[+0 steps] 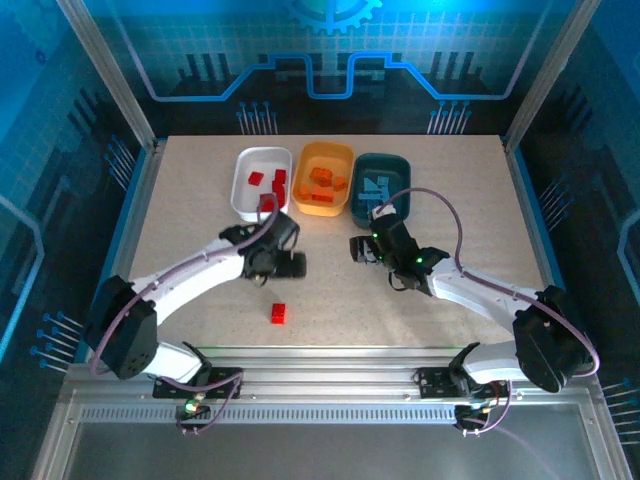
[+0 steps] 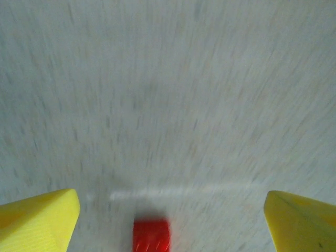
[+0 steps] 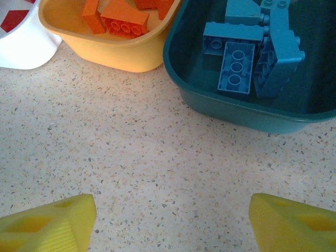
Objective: Sort the legos into containers by color
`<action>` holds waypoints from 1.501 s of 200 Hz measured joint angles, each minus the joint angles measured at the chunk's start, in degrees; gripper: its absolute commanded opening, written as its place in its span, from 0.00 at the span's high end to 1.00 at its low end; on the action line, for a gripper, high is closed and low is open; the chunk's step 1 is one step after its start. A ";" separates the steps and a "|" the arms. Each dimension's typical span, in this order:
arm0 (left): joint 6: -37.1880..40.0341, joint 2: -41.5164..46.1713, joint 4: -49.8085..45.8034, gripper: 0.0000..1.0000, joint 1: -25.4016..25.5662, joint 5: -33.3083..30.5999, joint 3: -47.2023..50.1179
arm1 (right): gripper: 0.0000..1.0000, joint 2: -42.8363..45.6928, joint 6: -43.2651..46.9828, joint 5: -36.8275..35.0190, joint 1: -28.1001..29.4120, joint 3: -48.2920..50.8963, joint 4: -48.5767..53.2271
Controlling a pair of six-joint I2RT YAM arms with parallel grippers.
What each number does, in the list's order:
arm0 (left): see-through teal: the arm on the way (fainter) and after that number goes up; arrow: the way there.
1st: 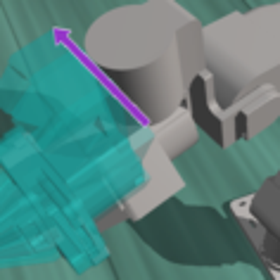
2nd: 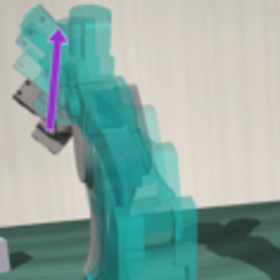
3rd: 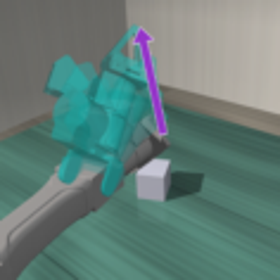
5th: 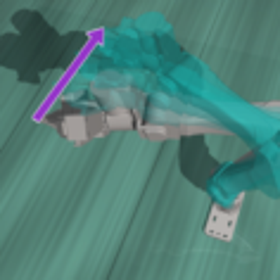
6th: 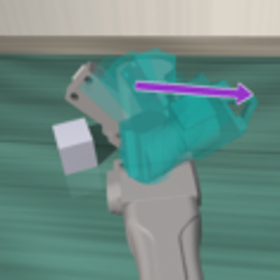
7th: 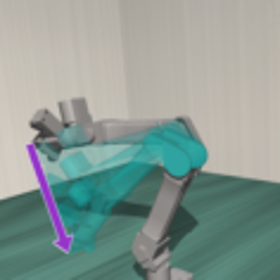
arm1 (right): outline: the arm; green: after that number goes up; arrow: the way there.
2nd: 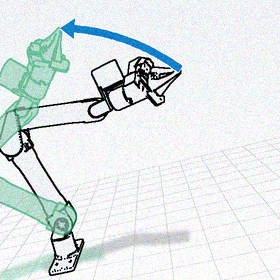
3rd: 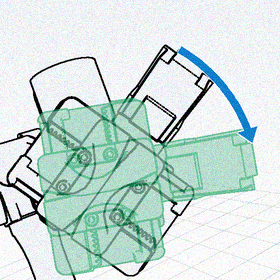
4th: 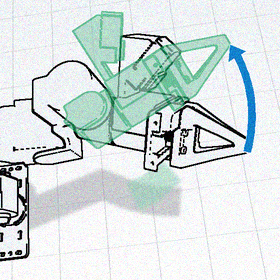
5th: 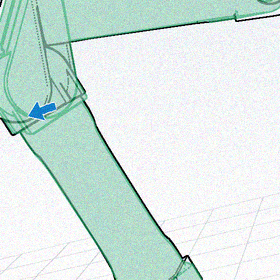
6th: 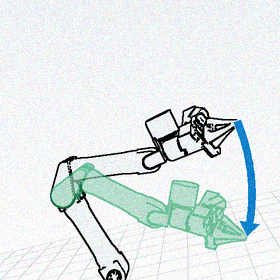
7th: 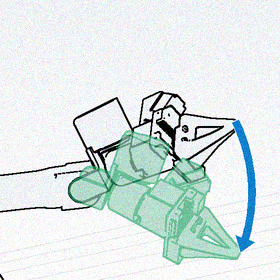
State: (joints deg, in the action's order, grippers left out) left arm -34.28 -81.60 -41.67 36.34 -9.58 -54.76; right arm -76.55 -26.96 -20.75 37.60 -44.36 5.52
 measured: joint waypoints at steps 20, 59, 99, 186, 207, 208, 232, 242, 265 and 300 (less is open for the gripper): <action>-3.82 2.10 -2.60 0.14 3.91 0.02 6.03 | 0.22 0.00 0.00 0.00 0.00 0.00 0.00; -9.55 6.58 -1.97 0.24 6.10 0.68 13.03 | 0.22 -1.07 -0.02 0.04 0.33 0.00 0.00; -10.86 2.91 3.85 0.30 7.39 2.45 14.23 | 0.22 -2.91 0.00 0.00 0.33 0.00 0.02; -11.98 -1.20 6.67 0.66 8.46 1.18 13.16 | 0.23 -2.97 -0.02 0.00 0.37 -0.28 0.00; -10.16 -1.53 3.37 0.66 8.17 -1.01 8.02 | 0.23 -2.97 0.00 0.00 0.37 -0.28 0.00; -10.12 -1.57 3.23 0.66 8.15 -1.07 7.78 | 0.23 -2.97 0.00 0.00 0.37 -0.28 0.00; -5.40 -2.95 0.35 0.66 4.42 -2.60 -3.41 | 0.23 -2.73 0.00 0.00 0.37 -0.28 0.02; -3.02 -4.24 -0.50 0.66 1.60 -2.73 -8.61 | 0.23 -2.45 0.00 0.00 0.37 -0.28 0.00; 1.86 -10.32 -0.59 0.67 -6.27 -2.40 -21.81 | 0.23 -1.77 0.00 0.00 0.37 -0.28 0.00; 6.60 -26.95 -1.44 0.73 -15.82 -0.39 -43.78 | 0.23 -1.68 0.02 -0.26 0.37 -0.28 0.09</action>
State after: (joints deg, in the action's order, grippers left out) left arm -27.68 -108.55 -43.11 20.51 -9.98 -98.54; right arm -78.24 -26.94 -21.02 37.98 -44.64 5.61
